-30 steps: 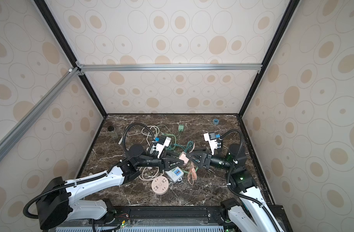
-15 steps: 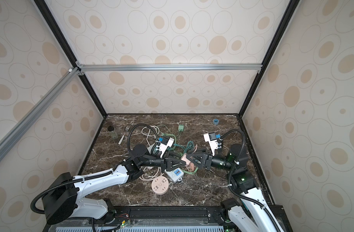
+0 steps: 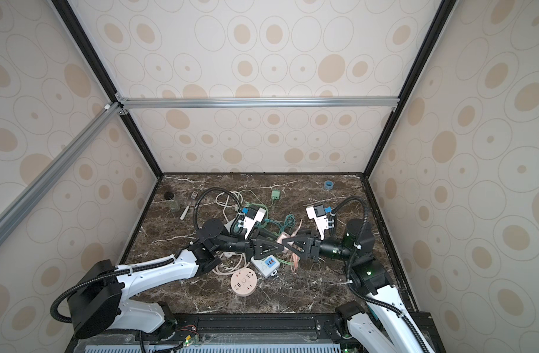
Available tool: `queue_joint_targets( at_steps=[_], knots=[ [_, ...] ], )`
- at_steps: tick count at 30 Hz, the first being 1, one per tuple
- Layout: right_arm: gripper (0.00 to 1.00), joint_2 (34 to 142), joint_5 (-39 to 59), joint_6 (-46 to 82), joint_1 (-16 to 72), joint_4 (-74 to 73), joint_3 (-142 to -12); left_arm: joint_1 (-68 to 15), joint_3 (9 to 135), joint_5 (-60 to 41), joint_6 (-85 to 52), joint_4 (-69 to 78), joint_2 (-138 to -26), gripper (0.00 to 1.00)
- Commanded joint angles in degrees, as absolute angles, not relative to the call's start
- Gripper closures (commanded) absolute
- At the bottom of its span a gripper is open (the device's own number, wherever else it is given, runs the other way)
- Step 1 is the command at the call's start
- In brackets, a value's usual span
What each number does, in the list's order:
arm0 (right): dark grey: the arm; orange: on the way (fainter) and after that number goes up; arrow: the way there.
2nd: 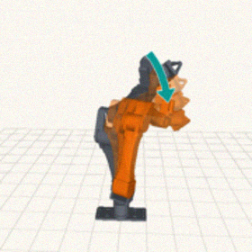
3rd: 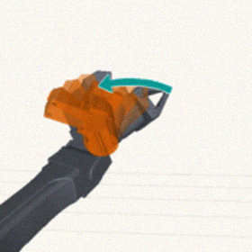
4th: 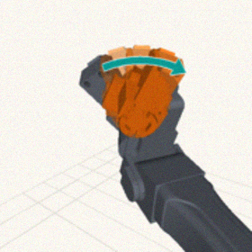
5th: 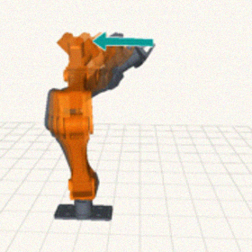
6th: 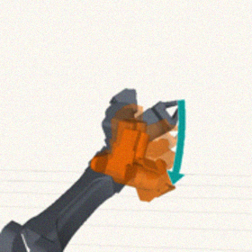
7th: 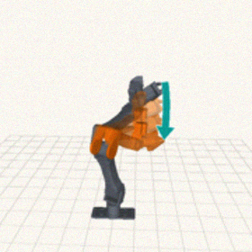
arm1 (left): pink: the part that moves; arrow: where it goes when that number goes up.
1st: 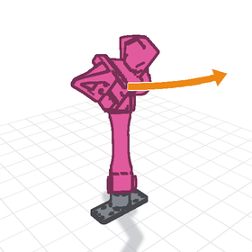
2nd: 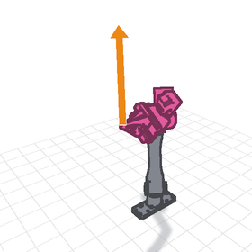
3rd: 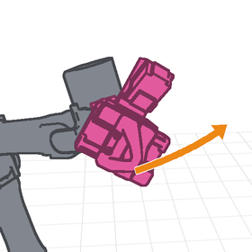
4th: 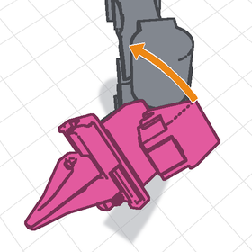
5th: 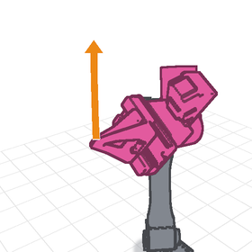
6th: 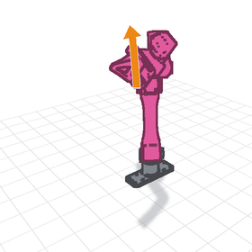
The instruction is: Insert the plug
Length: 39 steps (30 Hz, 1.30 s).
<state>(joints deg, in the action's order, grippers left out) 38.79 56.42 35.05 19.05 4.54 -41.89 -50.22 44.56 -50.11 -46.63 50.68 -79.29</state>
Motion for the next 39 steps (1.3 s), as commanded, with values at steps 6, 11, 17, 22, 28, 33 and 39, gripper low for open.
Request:
queue_joint_targets(
  at_steps=[6, 11, 17, 22, 28, 33, 39],
  knots=[
    [0.57, 39.0, 55.7, 34.5, 20.7, 3.4, -43.4, -50.0, 48.5, -52.5, -47.6, 55.0, -80.3, 1.0],
    [0.6, 39.0, 55.5, 34.7, 21.2, 3.0, -43.3, -50.0, 48.4, -52.7, -47.8, 55.4, -80.3, 1.0],
    [0.65, 39.0, 55.2, 35.2, 21.3, 2.0, -43.2, -50.0, 48.0, -52.7, -47.8, 55.5, -80.0, 1.0],
    [0.72, 39.0, 55.2, 35.2, 21.4, 1.8, -43.2, -50.0, 48.0, -52.7, -47.5, 55.5, -79.9, 1.0],
    [0.81, 38.6, 51.6, 31.7, 21.4, 6.2, -43.9, -50.0, 47.5, -51.9, -46.7, 54.9, -79.7, 0.75],
    [0.88, 38.3, 47.3, 27.3, 21.6, 11.7, -46.2, -49.7, 45.4, -47.5, -42.6, 49.8, -76.2, 0.46],
    [0.91, 37.5, 40.8, 22.3, 21.9, 18.6, -48.2, -47.5, 40.9, -35.6, -34.6, 34.0, -66.6, 0.36]
  ],
)
